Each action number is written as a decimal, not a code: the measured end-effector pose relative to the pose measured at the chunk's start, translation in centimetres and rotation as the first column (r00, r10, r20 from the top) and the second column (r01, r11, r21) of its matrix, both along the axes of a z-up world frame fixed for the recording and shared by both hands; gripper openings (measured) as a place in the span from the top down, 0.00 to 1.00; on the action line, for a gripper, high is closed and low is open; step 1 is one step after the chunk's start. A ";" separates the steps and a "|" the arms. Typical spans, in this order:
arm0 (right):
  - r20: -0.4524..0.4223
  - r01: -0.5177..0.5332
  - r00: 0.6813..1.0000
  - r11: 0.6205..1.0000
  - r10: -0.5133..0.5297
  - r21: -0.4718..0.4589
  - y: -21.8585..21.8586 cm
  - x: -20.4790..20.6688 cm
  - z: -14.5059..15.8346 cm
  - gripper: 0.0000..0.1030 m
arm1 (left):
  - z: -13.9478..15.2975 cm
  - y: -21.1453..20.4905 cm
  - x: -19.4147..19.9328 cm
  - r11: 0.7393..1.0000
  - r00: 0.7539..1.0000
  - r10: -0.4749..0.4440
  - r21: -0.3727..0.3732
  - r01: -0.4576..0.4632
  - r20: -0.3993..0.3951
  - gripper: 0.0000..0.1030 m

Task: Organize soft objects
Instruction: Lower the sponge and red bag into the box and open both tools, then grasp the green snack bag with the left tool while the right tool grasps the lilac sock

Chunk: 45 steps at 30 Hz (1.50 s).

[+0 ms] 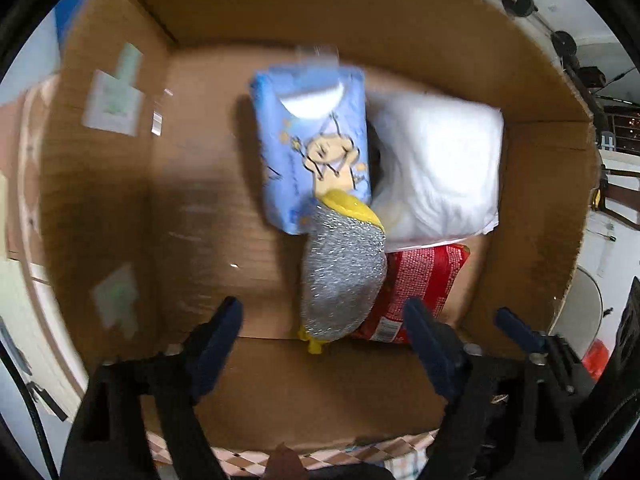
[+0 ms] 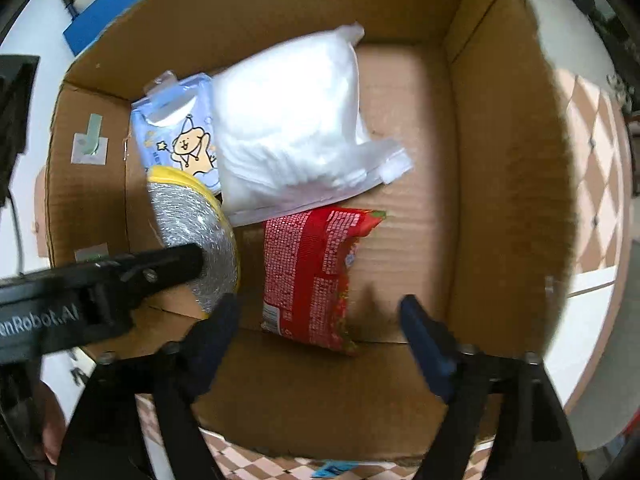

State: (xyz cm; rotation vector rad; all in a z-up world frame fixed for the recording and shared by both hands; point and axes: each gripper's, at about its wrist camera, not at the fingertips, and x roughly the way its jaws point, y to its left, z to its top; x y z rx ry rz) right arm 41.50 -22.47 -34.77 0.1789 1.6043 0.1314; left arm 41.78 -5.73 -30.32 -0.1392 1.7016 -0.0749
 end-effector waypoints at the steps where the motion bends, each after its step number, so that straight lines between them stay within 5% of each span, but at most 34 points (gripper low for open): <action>1: 0.015 -0.008 1.000 1.000 0.008 -0.015 0.1 -0.1 0.5 0.12 | 0.8 0.2 -0.4 1.000 1.000 -0.001 0.017 0.001 0.026 0.08; 5: 0.059 -0.020 0.998 0.999 0.022 -0.039 0.4 -0.7 2.3 0.00 | 3.6 0.4 -1.9 0.997 0.991 -0.005 0.082 -0.006 0.131 0.06; 15: 0.201 -0.018 0.979 1.000 0.019 -0.008 -0.1 -4.8 8.5 0.00 | 10.3 2.3 -7.9 0.981 0.930 -0.029 0.190 -0.044 0.365 0.02; 22: 0.268 0.076 0.960 0.997 -0.082 0.032 -2.8 -10.0 11.1 0.00 | 9.5 3.9 -13.5 0.951 0.900 -0.101 0.308 -0.038 0.424 0.02; 26: 0.198 0.251 0.943 0.963 -0.266 0.099 -6.7 -13.7 8.8 0.00 | 4.5 5.4 -16.1 0.948 0.938 -0.115 0.317 0.006 0.327 0.02; 30: 0.016 0.485 0.868 0.854 -0.496 0.190 -10.5 -17.1 3.7 0.00 | -0.4 6.9 -17.8 0.965 0.973 -0.072 0.262 0.012 0.220 0.02; 35: -0.109 0.635 0.771 0.741 -0.628 0.219 -11.3 -18.0 -1.6 0.02 | -2.9 7.3 -18.3 0.962 0.977 -0.084 0.272 0.028 0.197 0.02; 41: -0.157 0.672 0.741 0.718 -0.653 0.183 -9.7 -16.5 -5.6 0.31 | -3.9 7.3 -18.4 0.957 0.975 -0.114 0.286 0.056 0.189 0.02; 43: -0.156 0.665 0.747 0.726 -0.646 0.176 -9.0 -16.2 -6.5 0.35 | -4.2 7.3 -18.4 0.955 0.975 -0.125 0.288 0.068 0.183 0.02; 45: -0.138 0.622 0.782 0.754 -0.607 0.209 -8.1 -15.8 -6.5 0.52 | -4.4 7.8 -18.4 0.957 0.976 -0.127 0.280 0.074 0.178 0.02</action>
